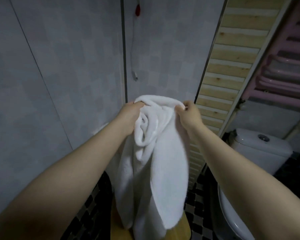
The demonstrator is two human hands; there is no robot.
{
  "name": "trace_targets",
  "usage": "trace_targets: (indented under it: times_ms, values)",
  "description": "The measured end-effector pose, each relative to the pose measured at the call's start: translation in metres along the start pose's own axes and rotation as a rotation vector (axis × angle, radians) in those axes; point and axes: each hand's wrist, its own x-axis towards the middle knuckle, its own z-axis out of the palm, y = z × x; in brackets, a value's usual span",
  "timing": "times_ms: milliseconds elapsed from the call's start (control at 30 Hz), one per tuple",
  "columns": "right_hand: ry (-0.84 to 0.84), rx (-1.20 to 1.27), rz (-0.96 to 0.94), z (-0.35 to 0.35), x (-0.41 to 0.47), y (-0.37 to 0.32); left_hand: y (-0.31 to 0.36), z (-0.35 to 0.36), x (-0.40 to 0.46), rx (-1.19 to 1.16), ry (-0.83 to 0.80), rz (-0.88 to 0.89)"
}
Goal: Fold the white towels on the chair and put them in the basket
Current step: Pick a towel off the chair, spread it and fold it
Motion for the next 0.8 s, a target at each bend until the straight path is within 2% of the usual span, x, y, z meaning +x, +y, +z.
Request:
trace_targets:
  times_ms: [33,67,133,200,267,333,433,500,600,633,700,733,800]
  values:
    - [0.030,-0.122,-0.035,0.006,0.000,0.006,-0.004,0.002,0.001,-0.041,-0.050,-0.039]
    - [-0.012,-0.162,-0.072,0.011,-0.002,0.010,-0.008,0.005,0.000,-0.065,-0.093,-0.070]
    - [-0.114,-0.121,-0.204,0.016,-0.011,0.014,-0.011,0.013,-0.003,-0.040,-0.109,-0.095]
    - [-0.107,-0.060,-0.296,0.016,-0.022,0.018,-0.012,0.016,0.001,-0.078,-0.104,-0.057]
    - [-0.039,-0.048,-0.287,0.014,-0.025,0.030,-0.012,0.017,0.006,-0.123,-0.134,-0.005]
    - [-0.126,-0.056,-0.319,0.013,-0.023,0.041,-0.010,0.022,0.008,-0.134,-0.199,0.032]
    - [-0.299,0.086,-0.353,0.013,-0.015,0.047,-0.007,0.032,0.011,-0.088,-0.340,0.075]
    - [-0.348,0.170,-0.326,0.010,-0.009,0.048,-0.005,0.035,0.015,-0.143,-0.447,0.060]
    - [-0.360,0.089,-0.325,0.000,0.008,0.050,-0.001,0.032,0.031,-0.234,-0.484,-0.004]
    - [-0.353,-0.022,-0.347,-0.002,0.018,0.054,0.000,0.030,0.038,-0.194,-0.418,-0.012]
    - [-0.347,-0.382,-0.331,-0.009,0.039,0.062,0.002,0.030,0.048,0.073,-0.187,0.042]
    - [-0.335,-0.543,-0.262,-0.012,0.046,0.066,0.001,0.029,0.051,0.225,-0.066,0.062]
    - [-0.316,-0.636,-0.086,-0.018,0.056,0.073,-0.009,0.029,0.059,0.370,0.109,0.120]
